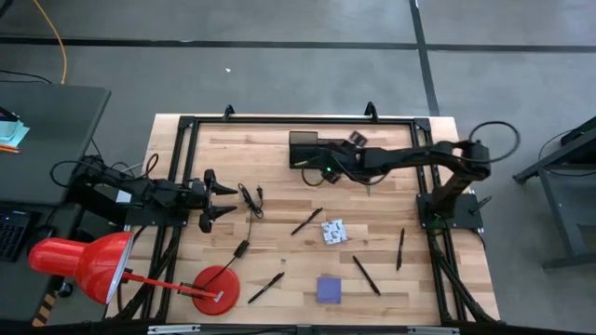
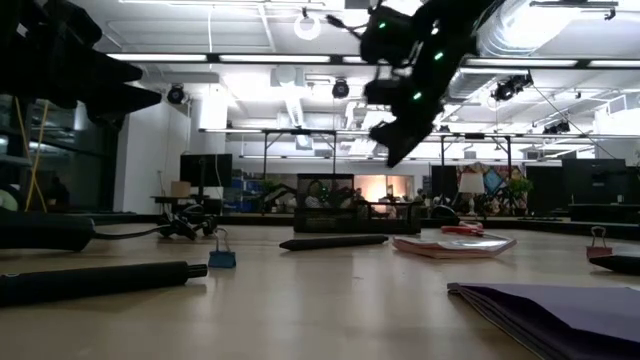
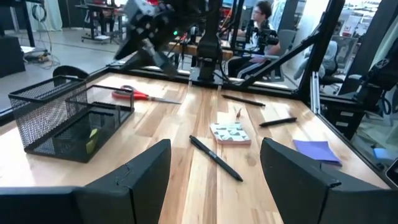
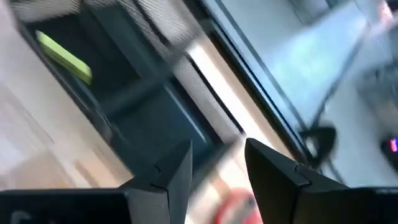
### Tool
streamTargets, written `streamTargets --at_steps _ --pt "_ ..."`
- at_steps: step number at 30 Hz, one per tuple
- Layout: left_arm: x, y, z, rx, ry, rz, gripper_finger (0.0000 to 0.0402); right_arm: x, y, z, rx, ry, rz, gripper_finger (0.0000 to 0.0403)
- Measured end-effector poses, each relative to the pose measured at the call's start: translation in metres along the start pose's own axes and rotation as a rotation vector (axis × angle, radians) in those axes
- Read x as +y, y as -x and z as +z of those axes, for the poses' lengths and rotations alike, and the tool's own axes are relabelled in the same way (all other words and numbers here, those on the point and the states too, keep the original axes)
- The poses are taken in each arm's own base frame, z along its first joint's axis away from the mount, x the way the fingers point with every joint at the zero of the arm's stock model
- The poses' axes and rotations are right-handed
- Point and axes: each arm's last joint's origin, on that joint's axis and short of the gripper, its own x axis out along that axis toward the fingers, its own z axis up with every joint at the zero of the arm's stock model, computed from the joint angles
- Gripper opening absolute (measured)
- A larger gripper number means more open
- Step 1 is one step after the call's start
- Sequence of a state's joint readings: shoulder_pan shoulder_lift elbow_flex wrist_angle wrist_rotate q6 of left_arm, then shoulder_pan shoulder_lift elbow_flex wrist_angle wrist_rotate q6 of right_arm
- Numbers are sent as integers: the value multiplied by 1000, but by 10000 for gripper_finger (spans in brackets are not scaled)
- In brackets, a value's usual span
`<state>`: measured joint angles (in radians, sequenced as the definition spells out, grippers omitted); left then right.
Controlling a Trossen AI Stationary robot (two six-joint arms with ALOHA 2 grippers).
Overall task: Pick and place office supplies into organizer
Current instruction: Put the red scissors into the mesh desk organizer
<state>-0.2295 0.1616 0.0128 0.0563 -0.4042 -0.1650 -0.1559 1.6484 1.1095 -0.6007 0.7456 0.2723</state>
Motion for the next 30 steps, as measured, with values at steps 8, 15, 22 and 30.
streamTargets --at_steps 8,15,22,30 --pt "1 0 0 -5 3 28 232 -13 42 -39 200 -139 -127 140" --pt "1 0 0 -5 27 33 232 -2 52 -80 342 -242 -20 140" --pt "1 -1 -1 6 22 28 232 -19 60 -135 283 -408 98 140" --pt "1 -1 -1 1 19 51 232 -65 62 -153 108 -647 185 140"
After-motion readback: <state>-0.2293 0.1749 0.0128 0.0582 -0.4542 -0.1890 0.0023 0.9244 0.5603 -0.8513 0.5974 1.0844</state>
